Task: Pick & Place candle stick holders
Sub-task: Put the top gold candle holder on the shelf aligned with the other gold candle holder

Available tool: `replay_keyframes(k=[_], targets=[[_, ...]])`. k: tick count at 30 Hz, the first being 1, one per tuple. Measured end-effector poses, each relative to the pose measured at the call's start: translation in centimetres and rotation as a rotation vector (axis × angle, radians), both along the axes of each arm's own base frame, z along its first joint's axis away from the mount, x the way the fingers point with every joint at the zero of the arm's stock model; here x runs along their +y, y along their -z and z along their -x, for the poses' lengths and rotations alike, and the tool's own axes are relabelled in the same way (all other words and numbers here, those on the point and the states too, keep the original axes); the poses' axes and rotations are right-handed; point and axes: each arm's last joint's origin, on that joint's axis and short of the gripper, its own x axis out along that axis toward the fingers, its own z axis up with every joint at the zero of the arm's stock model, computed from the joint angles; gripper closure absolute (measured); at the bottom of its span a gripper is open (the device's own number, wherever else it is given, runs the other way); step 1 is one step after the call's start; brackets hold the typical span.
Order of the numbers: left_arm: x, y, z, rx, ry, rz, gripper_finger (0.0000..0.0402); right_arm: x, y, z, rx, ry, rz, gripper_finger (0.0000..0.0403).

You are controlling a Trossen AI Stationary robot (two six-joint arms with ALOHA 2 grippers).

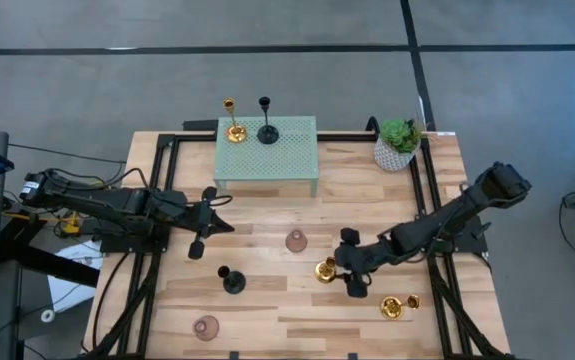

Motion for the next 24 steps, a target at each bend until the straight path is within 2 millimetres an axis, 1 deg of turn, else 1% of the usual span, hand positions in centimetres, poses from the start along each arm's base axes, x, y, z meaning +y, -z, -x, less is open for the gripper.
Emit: replay_keyframes(k=[3, 8, 16, 20, 24], targets=[[0.0, 0.0, 0.0, 0.0, 0.0, 0.0, 0.0397, 0.2, 1.2, -0.6, 0.009, 0.01, 0.008, 0.0184], [0.0, 0.0, 0.0, 0.0, 0.0, 0.0, 0.0394, 0.6, 2.1, -1.5, -0.031, 0.026, 0.003, 0.0211], [0.0, 0.0, 0.0, 0.0, 0.0, 0.0, 0.0397, 0.5, 2.1, -1.6, -0.055, 0.074, 0.039, 0.0257], [0.0, 0.0, 0.0, 0.0, 0.0, 0.0, 0.0394, 0.4, 2.1, -1.7, -0.077, 0.095, 0.041, 0.0268], [0.0, 0.0, 0.0, 0.0, 0.0, 0.0, 0.0396, 0.6, 1.7, -2.0, -0.117, 0.097, 0.019, 0.027]])
